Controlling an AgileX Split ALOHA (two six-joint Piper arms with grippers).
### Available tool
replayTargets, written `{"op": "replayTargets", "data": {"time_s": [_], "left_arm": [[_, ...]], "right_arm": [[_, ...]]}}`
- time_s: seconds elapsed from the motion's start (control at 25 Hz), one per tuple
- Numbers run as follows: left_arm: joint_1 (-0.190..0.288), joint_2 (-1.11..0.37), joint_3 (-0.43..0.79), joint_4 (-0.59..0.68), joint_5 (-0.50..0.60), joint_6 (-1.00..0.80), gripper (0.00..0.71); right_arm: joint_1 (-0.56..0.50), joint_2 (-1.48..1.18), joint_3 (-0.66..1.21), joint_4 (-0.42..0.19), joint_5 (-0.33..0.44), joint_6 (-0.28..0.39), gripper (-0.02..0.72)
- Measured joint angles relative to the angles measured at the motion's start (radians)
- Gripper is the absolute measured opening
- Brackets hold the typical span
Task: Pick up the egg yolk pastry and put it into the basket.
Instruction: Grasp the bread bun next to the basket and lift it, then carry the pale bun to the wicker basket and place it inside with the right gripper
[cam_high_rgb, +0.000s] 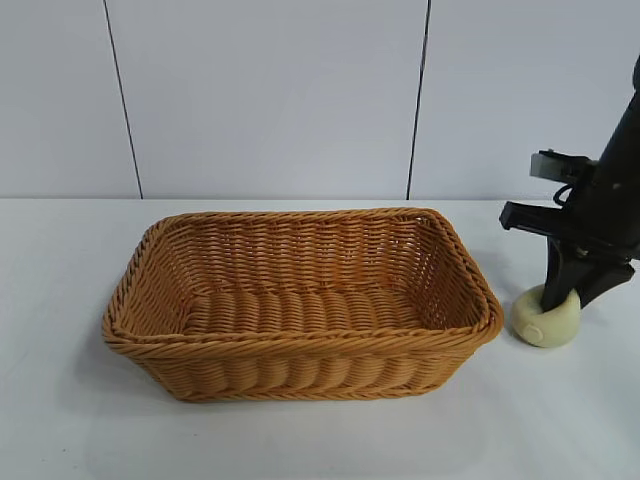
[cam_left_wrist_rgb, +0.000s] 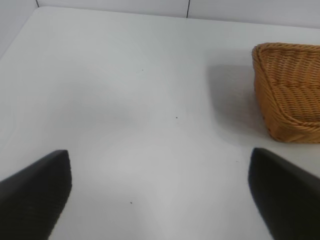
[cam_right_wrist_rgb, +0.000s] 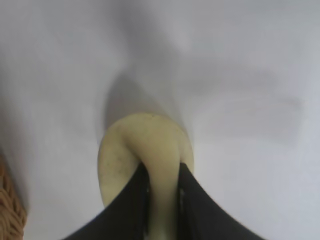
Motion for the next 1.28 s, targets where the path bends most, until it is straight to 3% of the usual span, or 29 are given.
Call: {"op": "replayTargets", "data": {"time_s": [0.28, 0.52, 0.68, 0.88, 1.28], "left_arm": [[0.0, 0.0, 0.0, 0.0, 0.0, 0.0, 0.692], [0.0, 0.0, 0.0, 0.0, 0.0, 0.0, 0.692], [0.0, 0.0, 0.0, 0.0, 0.0, 0.0, 0.692], [0.0, 0.0, 0.0, 0.0, 0.0, 0.0, 0.692], [0.0, 0.0, 0.0, 0.0, -0.001, 0.0, 0.692]], "right_arm": [[0.0, -0.143, -0.17, 0.0, 0.177, -0.006, 0.096], [0.009, -0.174, -0.249, -0.001, 0.248, -0.006, 0.095], [0.067, -0.175, -0.251, -0.006, 0.249, -0.006, 0.095], [0.226, -0.175, -0.251, -0.004, 0.221, 0.014, 0.095], [0.529, -0.133, -0.253, -0.004, 0.047, 0.085, 0.095]]}}
